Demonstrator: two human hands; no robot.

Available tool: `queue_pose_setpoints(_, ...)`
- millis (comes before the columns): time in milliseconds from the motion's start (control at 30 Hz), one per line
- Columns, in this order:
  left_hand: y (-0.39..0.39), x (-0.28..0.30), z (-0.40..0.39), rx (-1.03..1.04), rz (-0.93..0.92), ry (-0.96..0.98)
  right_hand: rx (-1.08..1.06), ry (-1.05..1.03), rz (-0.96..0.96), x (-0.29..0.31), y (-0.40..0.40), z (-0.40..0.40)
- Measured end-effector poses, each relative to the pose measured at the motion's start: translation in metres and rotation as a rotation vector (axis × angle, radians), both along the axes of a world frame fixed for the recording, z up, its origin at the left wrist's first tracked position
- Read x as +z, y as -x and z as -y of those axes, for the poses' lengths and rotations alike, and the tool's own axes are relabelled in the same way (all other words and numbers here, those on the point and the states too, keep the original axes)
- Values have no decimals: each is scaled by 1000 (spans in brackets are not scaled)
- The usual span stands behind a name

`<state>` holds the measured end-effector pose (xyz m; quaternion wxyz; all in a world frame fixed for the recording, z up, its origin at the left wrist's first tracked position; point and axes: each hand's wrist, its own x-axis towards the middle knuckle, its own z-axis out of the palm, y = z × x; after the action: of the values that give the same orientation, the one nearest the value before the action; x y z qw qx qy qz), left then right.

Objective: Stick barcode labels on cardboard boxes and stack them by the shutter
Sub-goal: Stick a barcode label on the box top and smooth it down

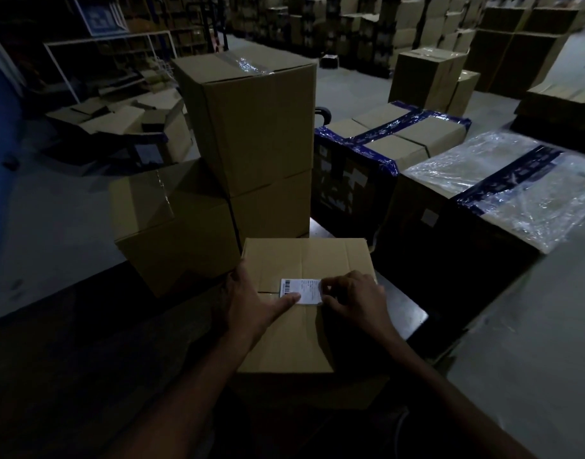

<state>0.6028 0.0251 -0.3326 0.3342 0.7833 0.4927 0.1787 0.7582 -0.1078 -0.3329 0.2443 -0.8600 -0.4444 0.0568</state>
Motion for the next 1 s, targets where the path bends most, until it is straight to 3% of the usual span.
queue_pose_setpoints(600,-1,0,-2,13,-28,4,48,-51,-84,-4,-6,-5)
queue_pose_setpoints(1000,-1,2,-1,13,-36,4,41,-15,-35,-8,-7,-7)
